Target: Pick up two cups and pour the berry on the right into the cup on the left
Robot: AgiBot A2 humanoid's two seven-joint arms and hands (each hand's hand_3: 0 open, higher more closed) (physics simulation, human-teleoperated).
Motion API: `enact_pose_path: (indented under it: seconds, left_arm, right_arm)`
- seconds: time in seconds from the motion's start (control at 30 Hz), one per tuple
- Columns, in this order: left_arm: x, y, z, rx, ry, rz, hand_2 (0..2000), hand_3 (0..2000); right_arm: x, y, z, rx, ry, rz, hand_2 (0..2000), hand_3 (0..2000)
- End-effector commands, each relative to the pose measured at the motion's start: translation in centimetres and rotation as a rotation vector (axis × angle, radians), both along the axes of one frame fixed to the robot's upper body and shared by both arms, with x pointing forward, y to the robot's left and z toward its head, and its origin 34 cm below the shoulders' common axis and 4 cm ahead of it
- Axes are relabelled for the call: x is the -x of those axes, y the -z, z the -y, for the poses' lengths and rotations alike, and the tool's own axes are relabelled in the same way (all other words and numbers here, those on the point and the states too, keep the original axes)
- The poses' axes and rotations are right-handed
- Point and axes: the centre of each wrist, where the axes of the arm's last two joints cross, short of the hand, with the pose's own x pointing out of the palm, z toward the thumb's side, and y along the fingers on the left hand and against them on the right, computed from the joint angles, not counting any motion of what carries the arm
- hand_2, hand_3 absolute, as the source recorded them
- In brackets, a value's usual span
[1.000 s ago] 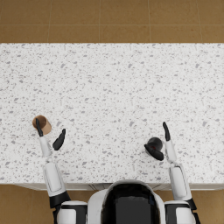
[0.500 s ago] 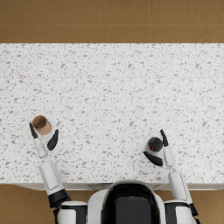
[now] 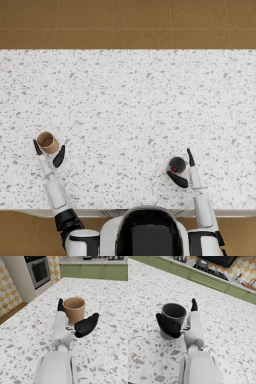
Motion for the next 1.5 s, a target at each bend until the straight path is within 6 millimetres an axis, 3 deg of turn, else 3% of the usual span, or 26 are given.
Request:
enact_pose_path:
  seconds: [0.03,0.17,0.43,0.8,0.97,1.0,1.03,1.1,1.23,1.4,1.47,1.5]
  left_arm:
    - [-0.7,-0.3,-0.5,0.009,-0.013,0.005,0,0]
    - [-1.3,0.7,-0.9,0.043,-0.025,-0.032,0,0]
    - [-2.0,0.4,-0.5,0.050,-0.016,-0.019,0,0]
    - [-3.9,0.7,-1.4,0.110,-0.052,-0.042,0,0]
    - [-4.9,2.3,-1.5,0.160,-0.056,-0.122,0,0]
    - [-4.9,2.0,-1.5,0.151,-0.055,-0.109,1361,327]
    - [-4.8,1.7,-1.5,0.143,-0.050,-0.095,2000,653]
    - [-4.7,0.8,-1.1,0.107,-0.020,-0.057,2000,1280]
    - [-4.1,-1.0,0.1,0.051,0.039,0.019,2000,1280]
    - [-2.8,-5.2,5.6,-0.077,0.232,0.179,2000,1280]
    - [-2.5,-6.3,7.9,-0.106,0.314,0.222,2000,1280]
    - [-2.4,-6.6,9.0,-0.116,0.354,0.238,2000,1280]
  right_arm:
    - [-0.2,0.9,-0.3,-0.005,-0.006,-0.030,0,0]
    - [-0.1,1.6,-0.7,-0.010,0.004,-0.053,0,0]
    - [-0.9,2.3,-1.3,-0.034,0.003,-0.074,0,0]
    - [-2.1,2.1,-1.9,-0.067,-0.004,-0.057,0,0]
    - [-1.8,1.9,-2.2,-0.074,0.003,-0.050,0,0]
    - [-1.7,1.7,-2.3,-0.076,0.001,-0.043,1361,327]
    - [-1.4,1.6,-2.1,-0.075,-0.032,-0.052,2000,653]
    - [-1.7,1.2,-2.0,-0.082,-0.080,-0.051,2000,1280]
    - [-2.2,0.4,-2.5,-0.097,-0.063,-0.006,2000,1280]
    - [-3.7,-0.4,-3.0,-0.121,-0.037,0.041,2000,1280]
    - [-4.3,-3.5,-3.5,-0.142,-0.053,0.160,2000,1280]
    - [-4.7,-4.1,-3.8,-0.151,-0.060,0.183,2000,1280]
